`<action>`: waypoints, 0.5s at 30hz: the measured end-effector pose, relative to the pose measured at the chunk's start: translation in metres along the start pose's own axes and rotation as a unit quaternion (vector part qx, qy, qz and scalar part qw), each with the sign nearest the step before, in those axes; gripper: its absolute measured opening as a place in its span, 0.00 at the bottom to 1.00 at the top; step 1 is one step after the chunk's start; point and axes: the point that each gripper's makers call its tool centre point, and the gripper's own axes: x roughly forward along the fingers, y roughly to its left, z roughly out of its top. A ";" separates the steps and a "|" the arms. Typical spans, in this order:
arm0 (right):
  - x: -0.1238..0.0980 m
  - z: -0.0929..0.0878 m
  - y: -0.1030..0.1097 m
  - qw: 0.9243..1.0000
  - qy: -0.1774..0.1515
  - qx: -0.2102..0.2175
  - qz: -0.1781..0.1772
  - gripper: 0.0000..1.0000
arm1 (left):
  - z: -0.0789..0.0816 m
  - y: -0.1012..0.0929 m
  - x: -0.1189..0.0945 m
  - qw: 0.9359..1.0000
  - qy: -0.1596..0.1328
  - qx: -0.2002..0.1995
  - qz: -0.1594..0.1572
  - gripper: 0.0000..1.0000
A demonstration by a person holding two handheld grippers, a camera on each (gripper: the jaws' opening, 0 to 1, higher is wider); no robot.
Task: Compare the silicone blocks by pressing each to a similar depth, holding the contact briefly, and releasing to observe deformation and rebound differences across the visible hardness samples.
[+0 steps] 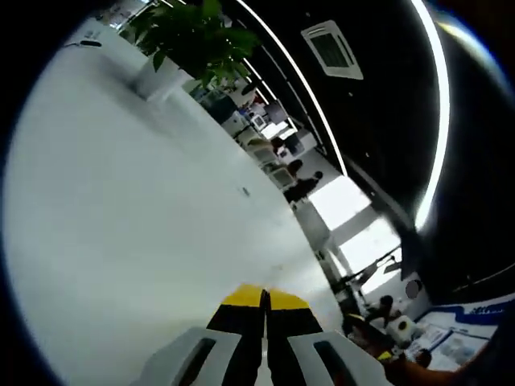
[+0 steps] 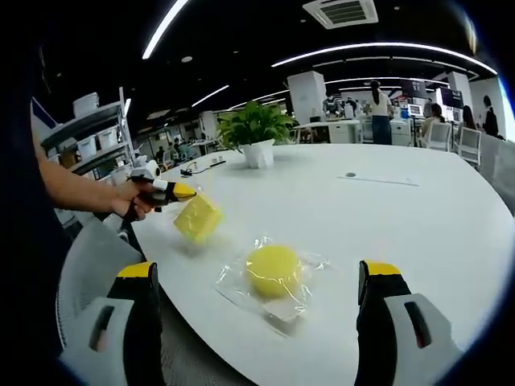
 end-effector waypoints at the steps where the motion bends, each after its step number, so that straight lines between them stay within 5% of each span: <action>1: 0.000 0.000 0.000 1.000 0.000 0.000 0.000 0.96 | 0.000 0.002 0.001 1.000 0.000 0.000 0.003 0.00; 8: 0.002 0.002 0.001 1.000 0.003 -0.001 0.002 0.96 | 0.001 0.030 0.010 0.999 -0.011 -0.020 0.035 0.00; 15: 0.002 0.001 0.001 1.000 0.007 -0.003 0.002 0.96 | -0.007 0.040 0.016 0.999 0.015 0.015 0.050 0.00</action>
